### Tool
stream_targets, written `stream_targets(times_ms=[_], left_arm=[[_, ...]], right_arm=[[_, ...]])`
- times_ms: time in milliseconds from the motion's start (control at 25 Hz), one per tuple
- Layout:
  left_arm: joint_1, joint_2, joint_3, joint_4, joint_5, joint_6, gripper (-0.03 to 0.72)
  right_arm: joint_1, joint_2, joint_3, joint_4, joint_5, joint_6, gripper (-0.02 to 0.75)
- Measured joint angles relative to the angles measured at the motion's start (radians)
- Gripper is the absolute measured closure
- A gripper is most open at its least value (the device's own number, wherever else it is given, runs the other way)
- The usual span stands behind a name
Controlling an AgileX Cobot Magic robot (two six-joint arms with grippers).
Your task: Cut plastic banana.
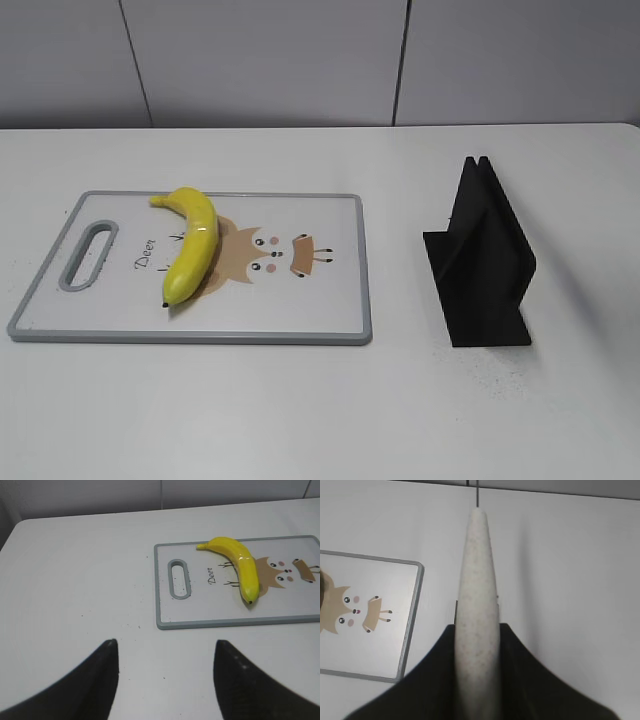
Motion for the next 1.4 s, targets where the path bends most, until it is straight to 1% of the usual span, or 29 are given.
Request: stream_targets(times_ms=[200, 400, 520, 720, 800, 880, 1040, 1120, 1280, 1400], left_arm=[[0.0, 0.001, -0.011, 0.0, 0.004, 0.015, 0.106], [0.0, 0.07, -0.054, -0.007, 0.016, 0.083, 0.139], [0.0, 0.153, -0.078, -0.017, 0.009, 0.143, 0.149], [0.0, 0.302, -0.127, -0.049, -0.017, 0.248, 0.153], [0.0, 0.368, -0.157, -0.078, -0.023, 0.296, 0.153], [0.0, 0.423, -0.189, -0.11, -0.027, 0.348, 0.156], [-0.001, 0.529, -0.258, -0.156, -0.04, 0.457, 0.157], [-0.001, 0.58, -0.293, -0.171, -0.053, 0.506, 0.159], [-0.001, 0.701, -0.373, -0.205, -0.088, 0.654, 0.159], [-0.001, 0.814, -0.459, -0.216, -0.069, 0.79, 0.159]], right_arm=[[0.0, 0.0, 0.0, 0.001, 0.001, -0.112, 0.554], [0.0, 0.0, 0.0, 0.015, -0.014, -0.289, 0.554], [0.0, 0.003, 0.0, 0.057, -0.041, -0.407, 0.554], [0.0, 0.036, 0.0, 0.209, -0.113, -0.66, 0.554], [0.0, 0.054, 0.0, 0.266, -0.127, -0.766, 0.554], [0.0, 0.078, 0.0, 0.3, -0.132, -0.872, 0.554], [0.0, 0.132, 0.0, 0.35, -0.142, -1.018, 0.554], [-0.002, 0.161, 0.0, 0.428, -0.148, -1.137, 0.554], [-0.005, 0.224, 0.0, 0.627, -0.156, -1.468, 0.554], [-0.005, 0.272, -0.001, 0.739, -0.174, -1.594, 0.554]])
